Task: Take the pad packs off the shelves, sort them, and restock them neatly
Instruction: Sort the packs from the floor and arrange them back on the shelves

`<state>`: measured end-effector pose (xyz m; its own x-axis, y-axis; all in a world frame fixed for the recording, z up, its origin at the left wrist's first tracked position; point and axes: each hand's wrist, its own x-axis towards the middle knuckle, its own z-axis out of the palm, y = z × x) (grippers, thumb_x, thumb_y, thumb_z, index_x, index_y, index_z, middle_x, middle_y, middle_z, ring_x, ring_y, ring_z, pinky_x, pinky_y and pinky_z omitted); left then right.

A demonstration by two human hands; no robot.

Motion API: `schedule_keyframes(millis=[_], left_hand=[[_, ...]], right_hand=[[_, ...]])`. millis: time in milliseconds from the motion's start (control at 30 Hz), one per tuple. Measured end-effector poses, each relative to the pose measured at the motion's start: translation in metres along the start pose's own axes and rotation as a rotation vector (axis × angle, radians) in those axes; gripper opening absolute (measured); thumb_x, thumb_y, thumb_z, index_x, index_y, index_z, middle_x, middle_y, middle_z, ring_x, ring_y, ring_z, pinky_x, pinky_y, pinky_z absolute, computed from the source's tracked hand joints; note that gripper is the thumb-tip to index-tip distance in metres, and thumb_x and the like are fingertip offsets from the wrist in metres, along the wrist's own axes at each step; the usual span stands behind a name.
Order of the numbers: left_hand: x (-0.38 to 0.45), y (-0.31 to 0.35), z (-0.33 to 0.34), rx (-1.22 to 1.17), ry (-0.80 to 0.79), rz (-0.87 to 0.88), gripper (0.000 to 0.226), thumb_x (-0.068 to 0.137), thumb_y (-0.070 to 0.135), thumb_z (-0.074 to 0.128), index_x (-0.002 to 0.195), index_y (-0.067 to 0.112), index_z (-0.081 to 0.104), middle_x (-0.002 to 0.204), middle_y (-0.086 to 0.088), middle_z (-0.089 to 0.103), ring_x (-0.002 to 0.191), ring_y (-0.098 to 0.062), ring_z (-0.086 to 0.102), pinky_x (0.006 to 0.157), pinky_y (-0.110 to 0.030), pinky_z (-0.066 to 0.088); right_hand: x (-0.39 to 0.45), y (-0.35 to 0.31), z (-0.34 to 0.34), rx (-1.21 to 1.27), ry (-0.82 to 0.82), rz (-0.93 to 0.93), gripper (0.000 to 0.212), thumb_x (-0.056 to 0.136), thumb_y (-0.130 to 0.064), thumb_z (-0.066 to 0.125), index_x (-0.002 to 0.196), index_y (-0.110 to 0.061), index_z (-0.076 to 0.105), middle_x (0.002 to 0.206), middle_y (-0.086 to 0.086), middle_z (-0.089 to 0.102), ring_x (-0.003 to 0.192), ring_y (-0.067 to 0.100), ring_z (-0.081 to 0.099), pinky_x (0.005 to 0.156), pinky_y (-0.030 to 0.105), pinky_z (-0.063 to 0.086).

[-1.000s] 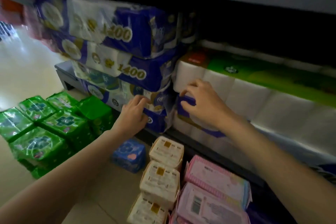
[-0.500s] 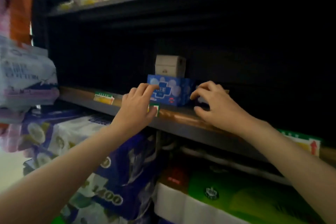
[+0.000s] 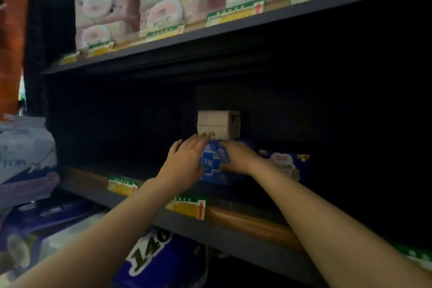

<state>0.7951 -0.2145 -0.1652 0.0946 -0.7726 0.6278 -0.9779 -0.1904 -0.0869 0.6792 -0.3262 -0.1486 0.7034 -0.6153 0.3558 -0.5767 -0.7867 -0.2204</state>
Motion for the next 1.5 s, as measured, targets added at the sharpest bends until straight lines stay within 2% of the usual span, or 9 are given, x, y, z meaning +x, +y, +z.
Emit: schedule_keyframes(millis=[233,333,433,600,800,1100,1267,1400,1500], left_hand=[[0.053,0.014,0.029,0.063,-0.256,-0.011,0.072,0.091,0.017,0.054,0.149,0.014,0.012,0.154,-0.008,0.022,0.14,-0.024,0.025,0.111,-0.034,0.022],[0.06,0.016,0.022,0.204,-0.251,0.031,0.073,0.091,0.014,0.053,0.15,0.019,0.01,0.149,-0.009,0.029,0.133,-0.03,0.034,0.106,-0.035,0.029],[0.065,0.021,0.021,0.214,-0.309,0.028,0.072,0.091,0.011,0.051,0.15,0.023,0.01,0.148,-0.01,0.027,0.131,-0.034,0.031,0.106,-0.036,0.031],[0.066,0.026,0.016,0.175,-0.352,-0.015,0.071,0.091,0.01,0.053,0.149,0.028,0.017,0.148,-0.008,0.027,0.132,-0.033,0.029,0.106,-0.042,0.033],[0.05,0.031,-0.006,0.315,-0.249,-0.002,0.082,0.091,0.019,0.056,0.15,0.024,0.0,0.15,-0.003,0.027,0.137,-0.024,0.026,0.108,-0.049,0.02],[0.024,0.026,-0.021,0.42,-0.161,0.007,0.094,0.074,0.033,0.073,0.145,0.024,0.011,0.146,-0.012,0.018,0.137,-0.032,0.015,0.112,-0.052,0.01],[0.007,0.02,-0.027,0.209,-0.003,-0.001,0.079,0.074,0.034,0.068,0.138,0.02,0.024,0.135,-0.002,0.043,0.129,-0.023,0.04,0.112,-0.053,-0.009],[-0.007,0.001,-0.056,-0.099,0.292,-0.145,0.091,0.056,0.056,0.065,0.135,0.021,0.037,0.122,-0.005,0.049,0.116,-0.028,0.047,0.11,-0.042,0.015],[-0.021,-0.014,-0.096,-0.691,0.422,-0.232,0.098,0.042,0.063,0.059,0.128,0.018,0.046,0.11,-0.009,0.054,0.101,-0.026,0.053,0.095,-0.036,0.042]], right_hand=[[-0.004,0.025,-0.035,0.084,0.019,-0.022,0.046,0.088,-0.007,0.058,0.133,-0.013,0.047,0.135,0.01,0.05,0.121,0.025,0.049,0.09,0.026,0.04],[-0.008,0.07,-0.047,0.065,0.077,0.198,0.061,0.092,-0.013,0.056,0.146,-0.014,0.027,0.147,0.009,0.035,0.13,0.024,0.039,0.102,0.028,0.035],[-0.023,0.107,-0.037,-0.175,-0.141,0.453,0.069,0.085,-0.014,0.064,0.144,-0.016,0.028,0.133,0.006,0.043,0.119,0.024,0.045,0.095,0.031,0.044],[-0.029,0.1,-0.038,-0.247,-0.068,0.413,0.097,0.082,-0.03,0.072,0.15,-0.031,0.004,0.154,0.012,0.002,0.138,0.037,0.019,0.11,0.042,0.032],[-0.041,0.079,-0.042,-0.369,-0.129,0.38,0.065,0.075,-0.028,0.074,0.132,-0.015,0.045,0.131,0.013,0.05,0.115,0.029,0.053,0.091,0.032,0.048],[-0.075,0.024,-0.064,-0.425,0.141,0.304,0.05,0.084,-0.036,0.063,0.129,-0.027,0.042,0.129,0.005,0.049,0.128,0.034,0.027,0.101,0.042,0.028],[-0.088,0.002,-0.078,-0.448,0.285,0.272,0.056,0.085,-0.037,0.062,0.135,-0.029,0.036,0.131,0.004,0.048,0.121,0.03,0.041,0.099,0.043,0.027],[-0.105,-0.026,-0.092,-0.44,0.57,0.191,0.063,0.086,-0.039,0.06,0.14,-0.027,0.03,0.134,0.006,0.045,0.12,0.034,0.04,0.096,0.043,0.028],[-0.117,-0.05,-0.101,-0.17,0.751,0.096,0.067,0.082,-0.048,0.062,0.137,-0.018,0.036,0.128,0.012,0.05,0.115,0.037,0.047,0.093,0.044,0.036]])
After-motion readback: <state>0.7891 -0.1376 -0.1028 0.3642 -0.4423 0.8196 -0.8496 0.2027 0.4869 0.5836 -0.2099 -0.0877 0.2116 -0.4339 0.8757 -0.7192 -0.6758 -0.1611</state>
